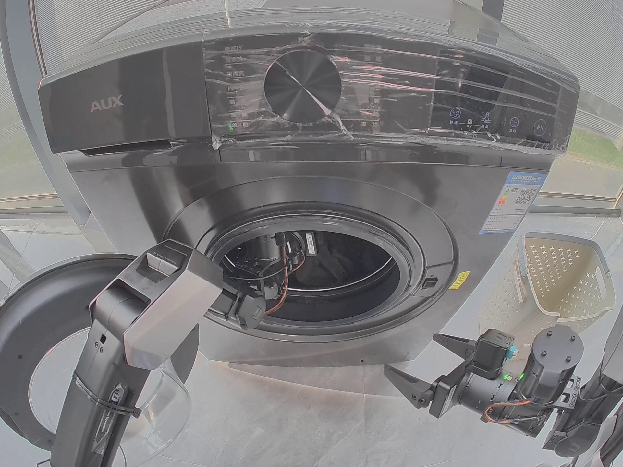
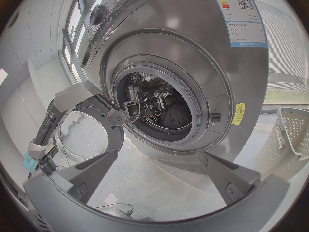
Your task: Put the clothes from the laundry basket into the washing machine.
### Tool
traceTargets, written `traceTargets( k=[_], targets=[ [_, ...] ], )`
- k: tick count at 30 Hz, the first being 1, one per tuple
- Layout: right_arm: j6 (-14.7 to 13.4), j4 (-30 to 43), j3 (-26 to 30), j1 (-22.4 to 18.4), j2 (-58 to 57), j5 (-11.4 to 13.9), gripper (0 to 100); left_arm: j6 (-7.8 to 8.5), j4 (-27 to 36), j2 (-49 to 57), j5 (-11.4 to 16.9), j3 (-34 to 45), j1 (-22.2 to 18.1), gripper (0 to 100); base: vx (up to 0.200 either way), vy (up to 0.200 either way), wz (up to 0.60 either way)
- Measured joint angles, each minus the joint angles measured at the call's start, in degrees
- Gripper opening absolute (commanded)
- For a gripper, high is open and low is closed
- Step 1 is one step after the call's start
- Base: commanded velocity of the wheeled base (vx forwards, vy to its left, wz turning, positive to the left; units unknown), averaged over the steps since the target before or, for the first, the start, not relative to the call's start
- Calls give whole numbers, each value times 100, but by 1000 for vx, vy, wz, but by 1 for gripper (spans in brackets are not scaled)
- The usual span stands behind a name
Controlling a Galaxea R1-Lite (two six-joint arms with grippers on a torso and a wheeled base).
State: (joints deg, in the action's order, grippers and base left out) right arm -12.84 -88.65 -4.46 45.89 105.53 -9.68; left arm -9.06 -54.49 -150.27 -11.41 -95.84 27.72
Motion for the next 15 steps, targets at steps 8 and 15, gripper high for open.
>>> traceTargets(
  k=[8,15],
  targets=[
    [1,2,-2,-27,-20,0,100,-16,-27,311,2,825,215,100,0,0,0],
    [1,5,2,-41,-116,-2,100,-51,-216,968,6,2131,521,100,0,0,0]
  ],
)
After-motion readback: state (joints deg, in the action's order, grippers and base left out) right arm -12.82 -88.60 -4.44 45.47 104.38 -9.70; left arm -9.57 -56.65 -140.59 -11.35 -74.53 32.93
